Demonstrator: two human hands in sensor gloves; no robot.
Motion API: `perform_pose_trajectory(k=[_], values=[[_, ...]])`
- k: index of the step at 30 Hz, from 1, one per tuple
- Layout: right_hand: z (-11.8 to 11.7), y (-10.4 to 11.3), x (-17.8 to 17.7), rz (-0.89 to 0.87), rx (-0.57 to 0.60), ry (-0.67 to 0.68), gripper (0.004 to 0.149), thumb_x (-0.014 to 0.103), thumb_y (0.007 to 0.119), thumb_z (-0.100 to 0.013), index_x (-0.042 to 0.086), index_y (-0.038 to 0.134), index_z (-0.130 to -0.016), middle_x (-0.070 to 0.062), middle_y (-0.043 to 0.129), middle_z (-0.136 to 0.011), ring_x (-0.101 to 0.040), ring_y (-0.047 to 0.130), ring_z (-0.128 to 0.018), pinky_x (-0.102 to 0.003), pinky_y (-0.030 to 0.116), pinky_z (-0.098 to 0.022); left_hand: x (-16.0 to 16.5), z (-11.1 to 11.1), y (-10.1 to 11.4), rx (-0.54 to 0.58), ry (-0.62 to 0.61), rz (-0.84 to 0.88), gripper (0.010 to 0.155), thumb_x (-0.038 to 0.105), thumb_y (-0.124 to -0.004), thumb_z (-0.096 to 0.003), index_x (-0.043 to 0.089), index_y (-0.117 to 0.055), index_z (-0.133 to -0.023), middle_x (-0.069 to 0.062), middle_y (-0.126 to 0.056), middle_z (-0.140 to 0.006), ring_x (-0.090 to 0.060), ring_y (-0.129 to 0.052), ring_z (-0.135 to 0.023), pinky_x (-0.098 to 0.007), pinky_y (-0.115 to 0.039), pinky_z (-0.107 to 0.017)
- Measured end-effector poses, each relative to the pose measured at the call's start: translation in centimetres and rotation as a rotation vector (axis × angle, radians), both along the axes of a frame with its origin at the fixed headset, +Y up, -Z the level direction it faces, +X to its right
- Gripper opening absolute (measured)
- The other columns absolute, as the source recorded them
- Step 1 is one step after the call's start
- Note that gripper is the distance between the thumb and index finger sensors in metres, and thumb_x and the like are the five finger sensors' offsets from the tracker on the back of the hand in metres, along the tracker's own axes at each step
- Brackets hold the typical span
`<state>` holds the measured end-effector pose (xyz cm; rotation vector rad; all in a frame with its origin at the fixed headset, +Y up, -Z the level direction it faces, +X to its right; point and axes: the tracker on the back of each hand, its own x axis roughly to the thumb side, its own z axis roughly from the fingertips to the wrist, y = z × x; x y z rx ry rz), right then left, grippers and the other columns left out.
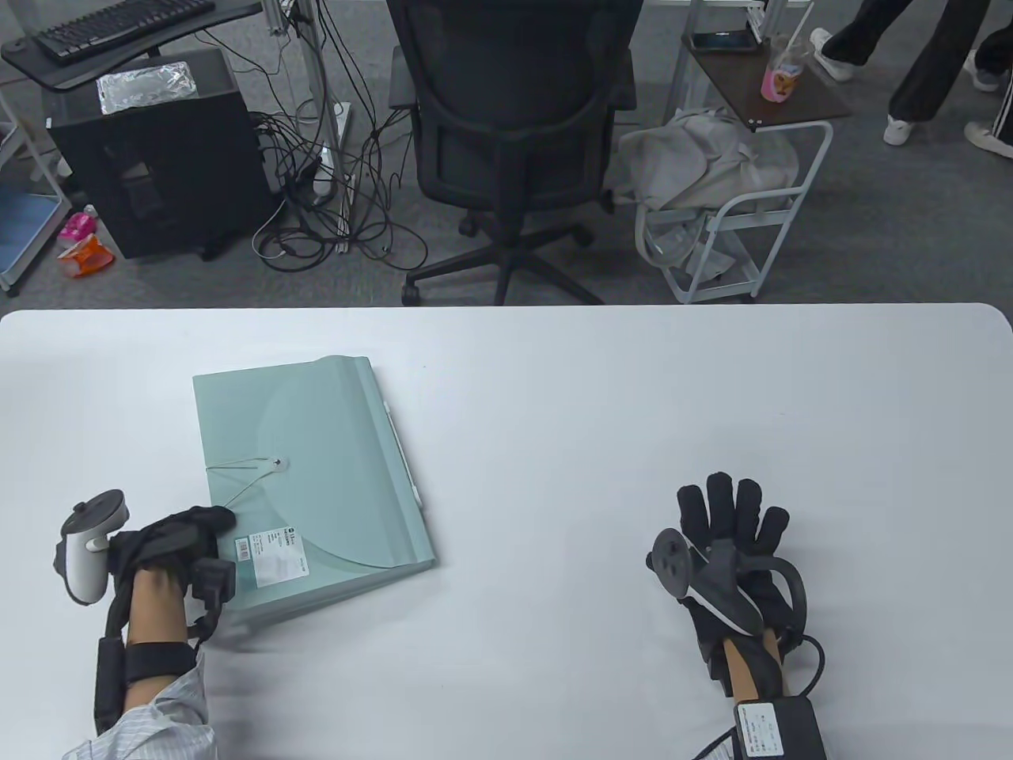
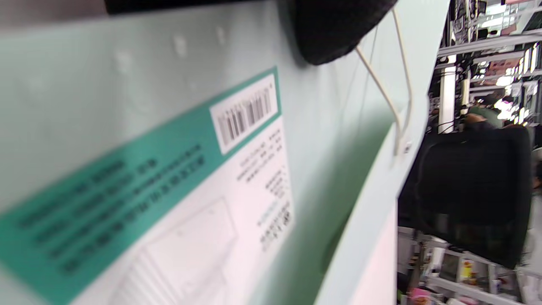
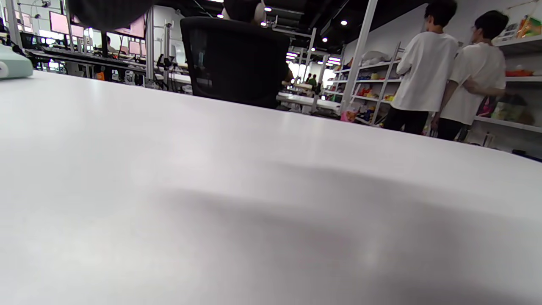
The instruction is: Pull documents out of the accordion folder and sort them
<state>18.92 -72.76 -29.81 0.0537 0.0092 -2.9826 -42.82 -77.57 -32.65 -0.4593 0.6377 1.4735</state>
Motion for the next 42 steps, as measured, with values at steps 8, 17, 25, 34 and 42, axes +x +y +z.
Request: perform_pose_trajectory(k=[8,17,25,34,42], values=[[-0.1,-0.3,0.0,-0.038,-0.016,0.020,0.086,0.061,0.056,-0.042,0.017,0.021,-0.106,-0.023,0.017,-0.114,-0.057,0.018,-0.100,-0.075,0.024,-0.069,2.1,1.7,0.6,0.130,-0.027,0.118,0.069,0.030,-0.067,-0.0632,-0.003,-0.033,-0.114,-0.023,-0.077,-0.096,-0.030,-0.100,-0.068,-0.041,-0.088,-0.046],[-0.1,-0.4,0.3,-0.045,-0.017,0.015,0.086,0.061,0.056,-0.042,0.016,0.021,-0.106,-0.023,0.017,-0.113,-0.057,0.018,-0.101,-0.075,0.024,-0.069,5.1,2.1,4.2,0.437,-0.005,0.232,0.066,0.026,-0.066,-0.0627,-0.006,-0.034,-0.111,-0.025,-0.078,-0.091,-0.030,-0.101,-0.063,-0.040,-0.088,-0.045],[-0.1,-0.8,0.4,-0.035,-0.040,0.006,0.086,0.061,0.056,-0.042,0.016,0.021,-0.106,-0.023,0.017,-0.113,-0.058,0.018,-0.100,-0.075,0.024,-0.069,10.0,2.3,7.7,0.581,-0.201,0.212,0.066,0.026,-0.065,-0.0627,-0.006,-0.032,-0.111,-0.024,-0.075,-0.094,-0.031,-0.100,-0.066,-0.039,-0.088,-0.044],[-0.1,-1.2,0.7,-0.048,-0.059,-0.013,0.086,0.061,0.056,-0.042,0.016,0.021,-0.106,-0.023,0.017,-0.113,-0.059,0.019,-0.100,-0.075,0.025,-0.069,16.3,2.8,7.4,0.528,-0.426,0.182,0.065,0.025,-0.065,-0.0622,-0.004,-0.033,-0.111,-0.025,-0.075,-0.094,-0.032,-0.099,-0.066,-0.040,-0.088,-0.044],[-0.1,-1.2,0.9,-0.071,-0.058,-0.024,0.086,0.061,0.056,-0.042,0.016,0.021,-0.106,-0.023,0.017,-0.113,-0.059,0.019,-0.100,-0.075,0.025,-0.069,20.8,3.3,5.6,0.434,-0.560,0.148,0.065,0.024,-0.064,-0.0621,-0.005,-0.032,-0.111,-0.025,-0.075,-0.094,-0.032,-0.099,-0.066,-0.040,-0.088,-0.044]])
